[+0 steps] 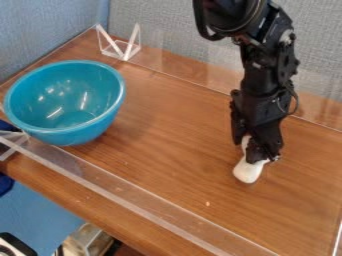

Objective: Put the mushroom in the blue bowl

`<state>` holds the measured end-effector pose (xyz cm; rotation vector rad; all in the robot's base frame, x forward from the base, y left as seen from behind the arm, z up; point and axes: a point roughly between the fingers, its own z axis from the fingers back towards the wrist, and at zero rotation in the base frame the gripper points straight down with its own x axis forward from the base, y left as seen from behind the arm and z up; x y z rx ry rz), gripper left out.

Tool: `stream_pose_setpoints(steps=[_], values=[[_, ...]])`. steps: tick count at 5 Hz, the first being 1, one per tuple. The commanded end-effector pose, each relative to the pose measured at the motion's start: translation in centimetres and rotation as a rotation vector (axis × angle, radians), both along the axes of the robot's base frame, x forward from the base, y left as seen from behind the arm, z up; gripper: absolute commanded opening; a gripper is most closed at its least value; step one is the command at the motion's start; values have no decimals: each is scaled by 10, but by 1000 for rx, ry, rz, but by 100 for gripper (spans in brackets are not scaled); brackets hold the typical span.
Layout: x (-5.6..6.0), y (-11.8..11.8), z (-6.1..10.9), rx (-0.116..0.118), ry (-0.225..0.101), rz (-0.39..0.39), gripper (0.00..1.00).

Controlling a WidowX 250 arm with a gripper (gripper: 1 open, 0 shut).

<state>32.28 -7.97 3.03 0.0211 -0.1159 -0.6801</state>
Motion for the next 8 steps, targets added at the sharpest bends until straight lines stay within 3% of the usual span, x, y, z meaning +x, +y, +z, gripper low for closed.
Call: stream_pose_setpoints(steps=[1, 3, 5, 7, 8], values=[[-1, 2, 14, -1, -17, 7, 0], [-11, 1, 9, 8, -4, -8, 0], [1, 6, 21, 16, 8, -39, 0], [-8, -3, 25, 24, 18, -40, 0], [-6, -13, 22, 28, 23, -37, 0]])
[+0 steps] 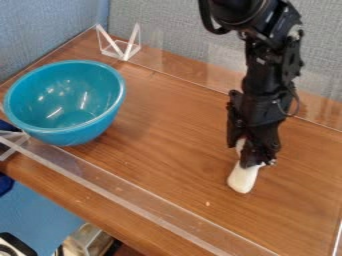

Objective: Put the mushroom in the blue bowl

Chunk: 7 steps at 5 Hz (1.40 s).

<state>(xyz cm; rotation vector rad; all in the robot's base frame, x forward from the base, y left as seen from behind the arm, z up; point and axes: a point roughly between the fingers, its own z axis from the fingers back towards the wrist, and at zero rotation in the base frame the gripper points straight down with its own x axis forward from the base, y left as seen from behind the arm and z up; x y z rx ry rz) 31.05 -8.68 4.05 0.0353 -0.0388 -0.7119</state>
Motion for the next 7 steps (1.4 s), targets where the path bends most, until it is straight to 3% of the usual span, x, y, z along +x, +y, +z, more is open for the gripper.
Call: stream_pose_setpoints(steps=[1, 2, 3, 4, 6, 7], values=[[9, -17, 10, -10, -40, -2, 0], [11, -27, 8, -6, -36, 3, 0], [14, -34, 20, -1, -34, -2, 0], [18, -30, 45, 24, -46, 14, 0], [19, 3, 78, 95, -99, 19, 0], [21, 19, 89, 94, -108, 33, 0]])
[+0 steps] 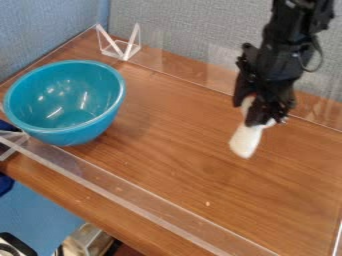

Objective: Put the mushroom in the blue bowl

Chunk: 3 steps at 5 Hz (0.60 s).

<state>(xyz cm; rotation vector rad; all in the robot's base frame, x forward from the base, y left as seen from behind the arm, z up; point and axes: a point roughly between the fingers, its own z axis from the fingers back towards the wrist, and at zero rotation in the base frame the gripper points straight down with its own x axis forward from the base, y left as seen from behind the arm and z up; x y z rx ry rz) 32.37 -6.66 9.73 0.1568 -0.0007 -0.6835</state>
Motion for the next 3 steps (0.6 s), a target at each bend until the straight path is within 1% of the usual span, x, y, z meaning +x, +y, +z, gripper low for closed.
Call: stream_pose_setpoints(steps=[1, 2, 3], values=[[-5, 40, 38, -15, -114, 206, 0], [-20, 89, 38, -3, -112, 429, 0], [-41, 132, 44, 5, -109, 565, 0]])
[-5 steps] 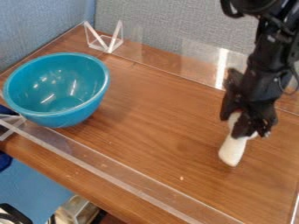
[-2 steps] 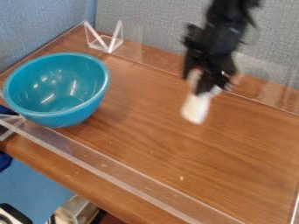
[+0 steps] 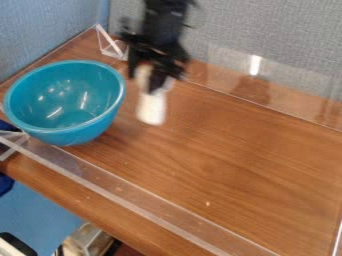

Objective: Put the mushroom in the blue bowl

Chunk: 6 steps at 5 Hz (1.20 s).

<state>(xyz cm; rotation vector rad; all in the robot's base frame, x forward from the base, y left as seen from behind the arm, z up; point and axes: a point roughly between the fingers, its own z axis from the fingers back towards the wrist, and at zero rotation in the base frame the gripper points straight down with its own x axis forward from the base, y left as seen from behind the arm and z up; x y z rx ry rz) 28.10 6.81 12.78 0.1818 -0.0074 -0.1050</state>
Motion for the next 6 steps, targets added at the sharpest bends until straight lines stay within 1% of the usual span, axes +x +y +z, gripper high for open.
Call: stream_pose_setpoints(steps=[1, 2, 3, 4, 5, 6], values=[[-13, 38, 18, 9, -50, 107, 0], [-16, 75, 2, 17, -42, 165, 0], [-17, 99, -26, 29, -4, 183, 0], [-12, 107, -53, 22, 27, 176, 0], [-16, 115, -72, 7, 49, 196, 0], [-20, 119, -80, -14, 50, 212, 100]])
